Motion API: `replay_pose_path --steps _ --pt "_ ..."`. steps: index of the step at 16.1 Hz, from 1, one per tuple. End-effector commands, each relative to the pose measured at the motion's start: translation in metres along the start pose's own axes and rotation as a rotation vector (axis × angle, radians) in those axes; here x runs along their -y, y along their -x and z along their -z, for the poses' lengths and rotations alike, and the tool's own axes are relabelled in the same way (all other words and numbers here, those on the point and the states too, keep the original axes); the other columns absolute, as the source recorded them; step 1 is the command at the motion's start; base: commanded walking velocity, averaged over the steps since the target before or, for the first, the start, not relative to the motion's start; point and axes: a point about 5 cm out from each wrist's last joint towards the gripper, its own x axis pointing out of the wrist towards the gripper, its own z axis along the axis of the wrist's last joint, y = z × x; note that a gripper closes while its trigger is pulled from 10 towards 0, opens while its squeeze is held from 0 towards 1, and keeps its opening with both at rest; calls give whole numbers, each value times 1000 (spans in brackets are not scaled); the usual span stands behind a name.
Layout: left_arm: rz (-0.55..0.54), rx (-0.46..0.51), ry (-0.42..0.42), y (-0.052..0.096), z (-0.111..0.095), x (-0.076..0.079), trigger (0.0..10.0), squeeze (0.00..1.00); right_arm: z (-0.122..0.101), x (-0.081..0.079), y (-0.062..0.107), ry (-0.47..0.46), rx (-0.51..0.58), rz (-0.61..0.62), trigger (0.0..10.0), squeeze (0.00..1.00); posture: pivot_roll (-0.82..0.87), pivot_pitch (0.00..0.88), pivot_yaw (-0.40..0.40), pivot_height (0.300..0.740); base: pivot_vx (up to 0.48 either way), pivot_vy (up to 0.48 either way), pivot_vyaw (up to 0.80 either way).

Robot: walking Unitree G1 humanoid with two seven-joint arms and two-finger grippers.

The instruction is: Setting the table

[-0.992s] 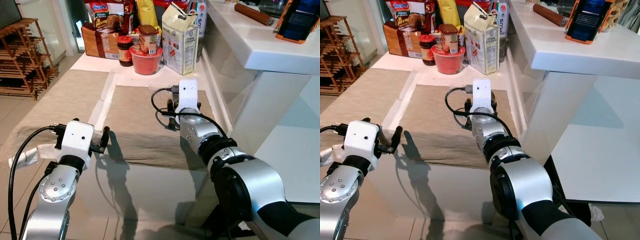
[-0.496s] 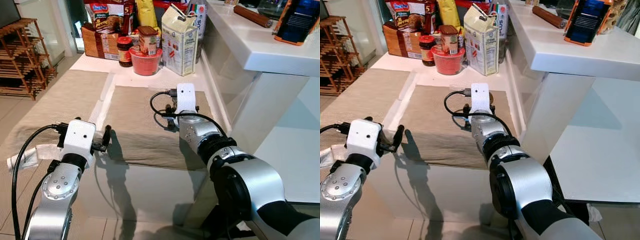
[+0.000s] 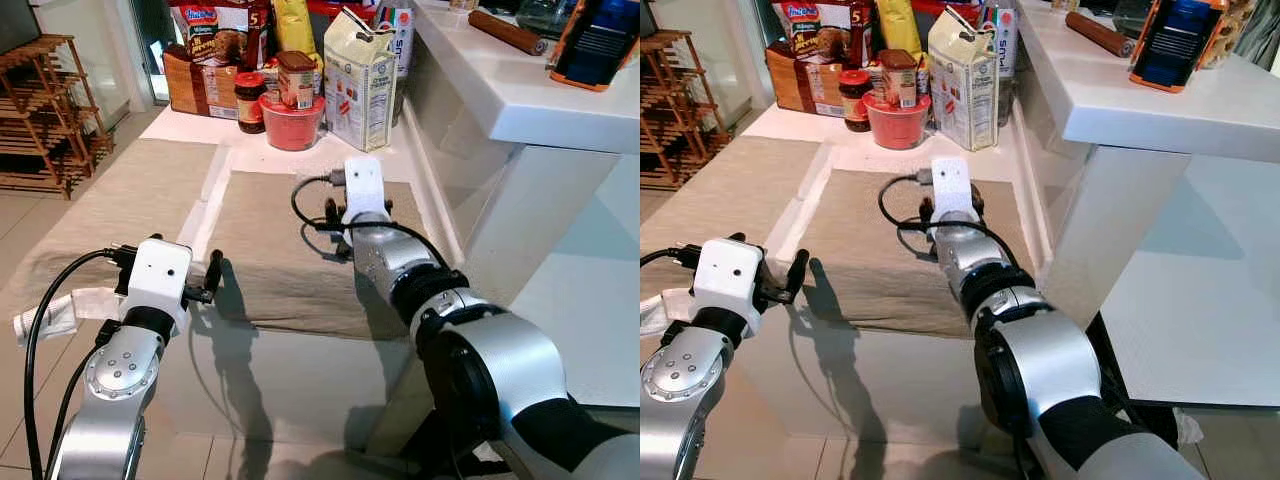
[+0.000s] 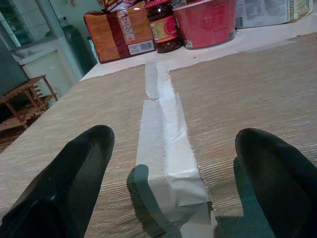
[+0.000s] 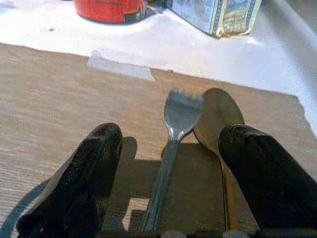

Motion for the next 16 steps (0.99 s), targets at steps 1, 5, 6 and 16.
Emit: replay_pose_path --steps 1,5,6,16 --pt "-2 12 -2 -2 -2 1 10000 0 -6 1 0 13 24 11 10000 0 223 0 -76 736 0 0 0" --pt "-1 10 0 -1 -2 2 10000 0 2 -2 0 9 -3 -1 10000 0 223 0 -74 736 0 0 0" --pt "-2 11 0 -1 -2 1 10000 0 4 -3 1 3 -12 -5 10000 0 224 0 -74 736 0 0 0" --pt "-2 4 -5 1 -1 0 10000 0 25 -4 1 -22 -101 -10 10000 0 226 0 -72 736 0 0 0"
